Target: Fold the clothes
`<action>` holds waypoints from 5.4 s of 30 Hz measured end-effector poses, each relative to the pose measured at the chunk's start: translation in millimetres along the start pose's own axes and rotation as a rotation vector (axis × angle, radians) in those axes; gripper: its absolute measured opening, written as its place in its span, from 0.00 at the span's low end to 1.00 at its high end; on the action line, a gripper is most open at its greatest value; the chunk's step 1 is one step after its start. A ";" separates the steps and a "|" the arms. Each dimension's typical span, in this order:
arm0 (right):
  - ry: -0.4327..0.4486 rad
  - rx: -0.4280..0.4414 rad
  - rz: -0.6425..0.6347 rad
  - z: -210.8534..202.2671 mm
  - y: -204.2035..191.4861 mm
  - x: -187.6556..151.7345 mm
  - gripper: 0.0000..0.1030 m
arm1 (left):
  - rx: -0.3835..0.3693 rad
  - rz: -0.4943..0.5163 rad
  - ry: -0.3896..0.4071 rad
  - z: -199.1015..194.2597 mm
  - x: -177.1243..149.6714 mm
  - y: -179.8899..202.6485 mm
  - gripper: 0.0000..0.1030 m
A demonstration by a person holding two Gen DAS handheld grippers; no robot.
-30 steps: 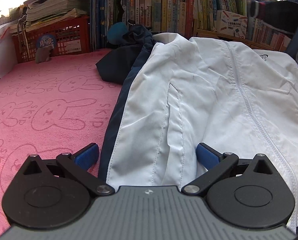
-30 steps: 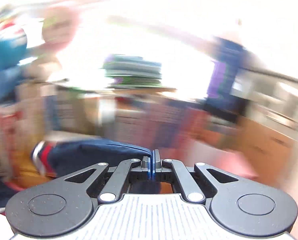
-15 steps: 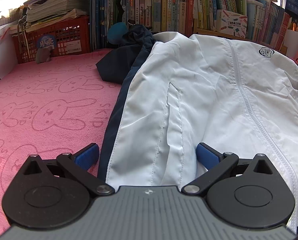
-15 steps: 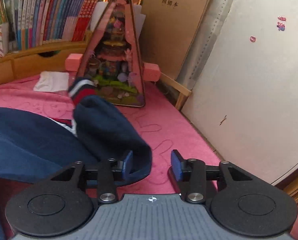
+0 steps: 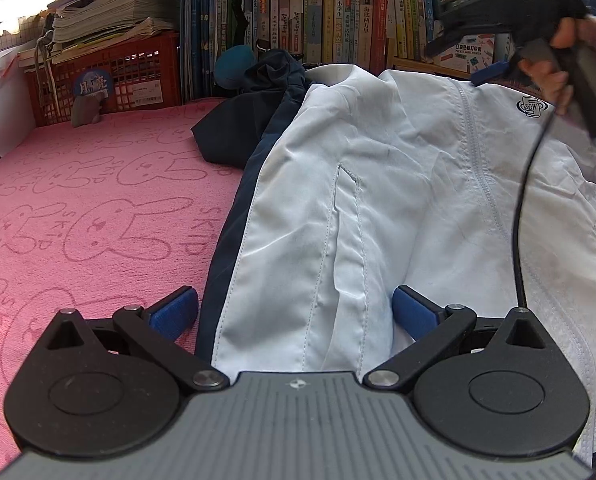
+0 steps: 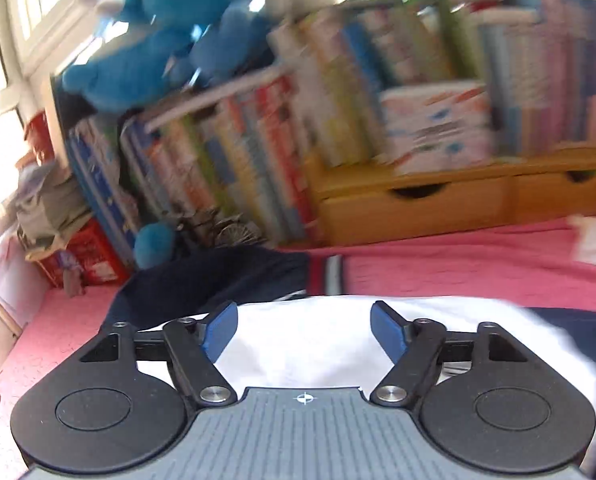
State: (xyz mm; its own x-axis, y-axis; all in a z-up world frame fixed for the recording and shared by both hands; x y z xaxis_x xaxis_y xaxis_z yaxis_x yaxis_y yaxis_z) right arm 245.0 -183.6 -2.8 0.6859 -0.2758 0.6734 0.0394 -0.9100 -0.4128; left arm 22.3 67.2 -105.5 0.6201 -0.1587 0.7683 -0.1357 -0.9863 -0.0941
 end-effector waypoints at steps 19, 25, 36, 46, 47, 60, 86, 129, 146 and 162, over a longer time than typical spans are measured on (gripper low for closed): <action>0.041 -0.112 -0.293 -52.9 23.8 -151.1 0.30 | -0.017 0.043 0.177 56.6 200.0 -8.5 1.00; 0.035 -0.074 -0.215 -51.9 31.5 -145.4 0.30 | 0.258 0.175 -0.087 206.0 261.7 7.2 0.89; 0.032 0.018 -0.074 -56.2 49.2 -137.0 0.30 | -0.051 -0.108 0.053 123.2 269.0 -44.9 0.01; 0.035 -0.001 -0.099 -56.2 47.4 -139.2 0.30 | -0.218 0.100 -0.075 18.4 89.5 -29.9 0.02; 0.035 -0.002 -0.101 -56.2 47.1 -139.2 0.31 | -0.208 0.130 -0.120 18.2 67.5 -26.6 0.03; 0.036 -0.012 -0.124 -52.6 43.5 -141.7 0.33 | -0.075 0.025 0.152 -34.4 122.4 -28.5 0.91; 0.033 -0.015 -0.155 -49.2 38.6 -146.3 0.40 | 0.097 -0.294 0.601 -89.9 293.4 -212.0 0.09; -0.239 -0.086 -0.417 -97.9 68.0 -141.6 0.25 | -0.451 0.103 0.020 65.3 114.4 58.7 0.77; -0.135 -0.072 0.001 43.2 49.6 23.8 0.54 | -0.339 0.305 0.032 55.0 50.0 98.8 0.87; -0.246 -0.002 -0.305 -84.7 42.5 -141.3 0.20 | -0.336 0.315 0.024 58.9 51.7 104.3 0.95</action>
State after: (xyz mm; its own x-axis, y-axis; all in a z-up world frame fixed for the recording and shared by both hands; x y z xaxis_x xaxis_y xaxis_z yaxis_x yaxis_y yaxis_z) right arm 88.1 -209.5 -63.6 0.7967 0.0897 0.5977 0.2672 -0.9393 -0.2151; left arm 85.7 -46.6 -112.9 0.4909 -0.4430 0.7502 -0.5598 -0.8202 -0.1179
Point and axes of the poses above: each gripper's, at about its wrist camera, not at the fingertips, and z roughly the way its jaws point, y to its right, x to its top, the point moved 3 cm from there along z, roughly the way its jaws point, and after that the axes turned 8 degrees about z, right-handed, at the moved point
